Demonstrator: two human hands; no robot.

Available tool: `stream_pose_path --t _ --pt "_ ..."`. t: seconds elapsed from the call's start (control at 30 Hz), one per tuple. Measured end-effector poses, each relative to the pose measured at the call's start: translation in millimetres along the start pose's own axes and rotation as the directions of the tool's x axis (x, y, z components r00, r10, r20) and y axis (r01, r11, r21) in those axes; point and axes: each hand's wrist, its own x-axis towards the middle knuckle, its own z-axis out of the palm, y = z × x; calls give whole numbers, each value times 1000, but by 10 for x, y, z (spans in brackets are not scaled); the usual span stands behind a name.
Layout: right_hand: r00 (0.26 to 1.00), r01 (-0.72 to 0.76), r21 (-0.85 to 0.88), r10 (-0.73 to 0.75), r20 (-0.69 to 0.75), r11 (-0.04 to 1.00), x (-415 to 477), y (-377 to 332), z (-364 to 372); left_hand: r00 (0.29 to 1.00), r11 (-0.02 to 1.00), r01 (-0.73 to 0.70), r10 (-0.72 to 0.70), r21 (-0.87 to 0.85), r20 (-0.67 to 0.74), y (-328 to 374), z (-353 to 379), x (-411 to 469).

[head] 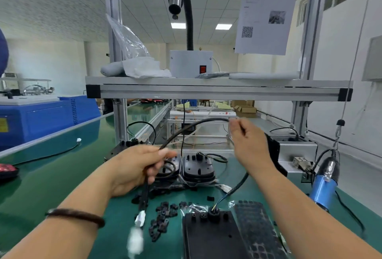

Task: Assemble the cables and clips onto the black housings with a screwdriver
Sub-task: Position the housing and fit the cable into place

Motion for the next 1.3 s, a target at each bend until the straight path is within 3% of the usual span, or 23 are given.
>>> stream_pose_path --t 0.1,0.23,0.33,0.4,0.5,0.6,0.73,0.83,1.03,1.17,1.23,1.3 --pt "972 -162 35 166 -164 986 23 218 -57 995 992 88 -91 -87 -35 -374 -128 -166" --pt "932 -248 146 277 -234 958 -8 391 -19 982 981 165 -173 -106 -73 -681 -67 -258" --pt "922 -237 142 269 -278 961 8 415 -19 981 990 134 -127 41 -147 -744 -22 -259" --pt "938 -182 135 213 -273 974 21 419 -51 962 978 61 -5 198 -272 -747 -71 -264" --pt "980 -28 71 41 -194 997 -13 423 -94 824 927 -55 251 370 -507 -756 -243 -321" --pt "993 68 53 -62 -98 996 -94 420 -67 690 934 -88 308 347 -655 -811 -464 -376" --pt "995 101 58 -101 -14 993 -161 434 -23 619 876 -22 391 482 -681 -944 -654 -446" --pt "993 110 47 -112 25 993 -199 472 4 586 895 1 361 445 -725 -1037 -743 -444" --pt "994 98 15 -98 56 995 -252 567 16 602 941 -17 280 339 -748 -1104 -782 -432" --pt "998 -7 67 3 55 998 -272 528 12 723 983 -71 168 171 -670 -1040 -656 -384" --pt "990 -59 -153 77 114 986 -218 440 -34 792 990 -97 139 103 -595 -939 -553 -369" --pt "988 17 -473 59 144 881 -184 295 -37 830 987 -116 158 113 -534 -805 -442 -363"
